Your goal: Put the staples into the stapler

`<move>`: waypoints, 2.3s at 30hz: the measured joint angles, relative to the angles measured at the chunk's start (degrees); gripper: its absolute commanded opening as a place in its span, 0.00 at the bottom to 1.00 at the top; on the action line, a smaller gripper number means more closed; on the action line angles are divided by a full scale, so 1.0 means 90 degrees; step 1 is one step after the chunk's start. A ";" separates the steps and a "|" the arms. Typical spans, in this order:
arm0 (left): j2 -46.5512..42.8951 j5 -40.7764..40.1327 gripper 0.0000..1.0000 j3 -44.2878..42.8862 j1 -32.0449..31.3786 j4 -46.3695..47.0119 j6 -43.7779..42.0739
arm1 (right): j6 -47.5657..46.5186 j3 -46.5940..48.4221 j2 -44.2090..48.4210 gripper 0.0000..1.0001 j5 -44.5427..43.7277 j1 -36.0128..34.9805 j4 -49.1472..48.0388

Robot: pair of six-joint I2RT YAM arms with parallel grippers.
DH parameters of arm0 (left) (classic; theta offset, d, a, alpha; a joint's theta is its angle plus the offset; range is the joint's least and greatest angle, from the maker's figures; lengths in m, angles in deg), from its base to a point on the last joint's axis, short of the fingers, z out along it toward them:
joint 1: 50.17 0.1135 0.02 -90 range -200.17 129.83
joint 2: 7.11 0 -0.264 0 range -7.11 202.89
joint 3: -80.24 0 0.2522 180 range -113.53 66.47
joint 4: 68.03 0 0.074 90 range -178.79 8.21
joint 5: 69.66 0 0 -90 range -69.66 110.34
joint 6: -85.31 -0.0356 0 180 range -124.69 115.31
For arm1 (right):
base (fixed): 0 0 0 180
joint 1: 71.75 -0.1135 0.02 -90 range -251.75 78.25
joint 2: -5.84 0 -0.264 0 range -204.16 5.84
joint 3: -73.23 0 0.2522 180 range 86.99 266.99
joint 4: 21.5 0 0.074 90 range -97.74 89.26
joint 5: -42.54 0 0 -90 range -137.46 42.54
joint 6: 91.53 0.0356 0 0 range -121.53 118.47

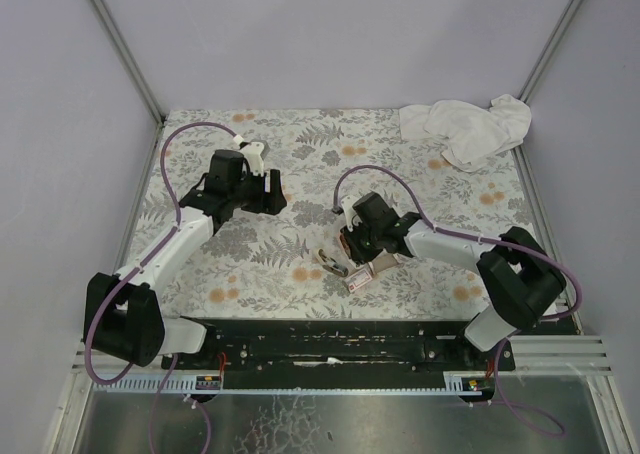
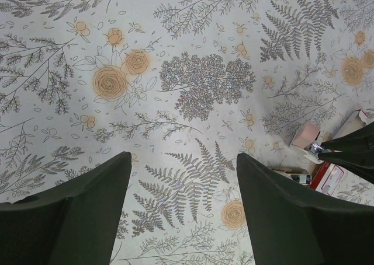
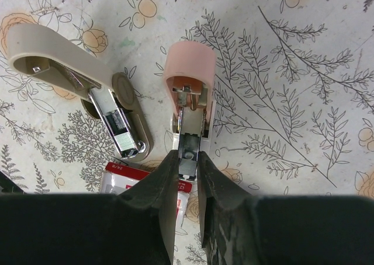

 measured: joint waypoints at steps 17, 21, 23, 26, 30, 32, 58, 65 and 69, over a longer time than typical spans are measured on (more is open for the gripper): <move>0.0051 0.0007 0.72 0.0000 0.0039 0.0000 0.0000 | -0.0005 0.0012 -0.0109 0.22 0.0090 0.0000 -0.0002; 0.0051 0.0007 0.72 0.0000 0.0044 0.0000 0.0000 | -0.0029 0.0012 -0.0107 0.22 0.0049 -0.0010 -0.0007; 0.0051 0.0010 0.72 0.0000 0.0044 0.0000 -0.0002 | -0.0046 0.0012 -0.0109 0.22 0.0029 -0.0032 -0.0012; 0.0051 0.0007 0.72 0.0000 0.0044 0.0000 -0.0002 | -0.0070 0.0012 -0.0109 0.21 -0.0053 -0.0068 -0.0022; 0.0051 0.0010 0.72 0.0000 0.0046 0.0000 0.0000 | -0.0097 0.0012 -0.0109 0.21 -0.0126 -0.0104 -0.0029; 0.0051 0.0010 0.72 0.0000 0.0049 0.0000 -0.0002 | -0.0109 0.0012 -0.0109 0.21 -0.0182 -0.0126 -0.0036; 0.0034 0.0260 0.73 0.0000 0.0078 0.0010 0.0100 | -0.0087 0.0053 0.0034 0.52 -0.0578 -0.0350 0.0146; -0.0294 0.0731 0.72 0.0420 0.0002 0.0245 0.0634 | 0.0248 0.0228 0.0726 0.54 -0.0512 -0.0350 0.0287; -0.0546 0.0925 0.72 0.0891 -0.0328 0.0435 0.1124 | 0.0930 0.0260 0.1059 0.53 -0.0578 -0.0350 0.0330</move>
